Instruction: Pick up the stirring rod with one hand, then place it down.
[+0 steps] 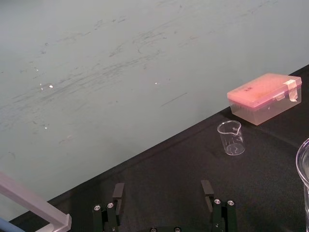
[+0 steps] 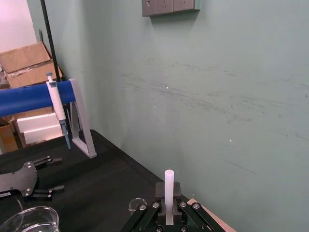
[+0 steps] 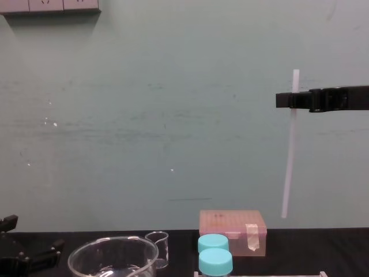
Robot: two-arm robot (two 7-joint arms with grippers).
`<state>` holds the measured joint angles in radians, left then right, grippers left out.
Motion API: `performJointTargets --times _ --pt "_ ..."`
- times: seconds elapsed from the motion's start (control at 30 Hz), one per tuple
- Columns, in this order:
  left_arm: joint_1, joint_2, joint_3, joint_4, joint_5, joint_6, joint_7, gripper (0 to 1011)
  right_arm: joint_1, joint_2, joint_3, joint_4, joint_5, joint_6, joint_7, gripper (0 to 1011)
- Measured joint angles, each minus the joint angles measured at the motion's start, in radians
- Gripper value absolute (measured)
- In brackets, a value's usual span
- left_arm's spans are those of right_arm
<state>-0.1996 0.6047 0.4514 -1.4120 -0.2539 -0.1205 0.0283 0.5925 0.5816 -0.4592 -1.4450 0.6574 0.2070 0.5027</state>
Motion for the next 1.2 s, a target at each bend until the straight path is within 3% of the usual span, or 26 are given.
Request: performJointTargets --times 1.2 --pt "0.0 0.0 0.0 0.0 0.0 0.0 0.0 1005 0.0 0.0 0.0 0.0 0.0 0.0 0.0 71"
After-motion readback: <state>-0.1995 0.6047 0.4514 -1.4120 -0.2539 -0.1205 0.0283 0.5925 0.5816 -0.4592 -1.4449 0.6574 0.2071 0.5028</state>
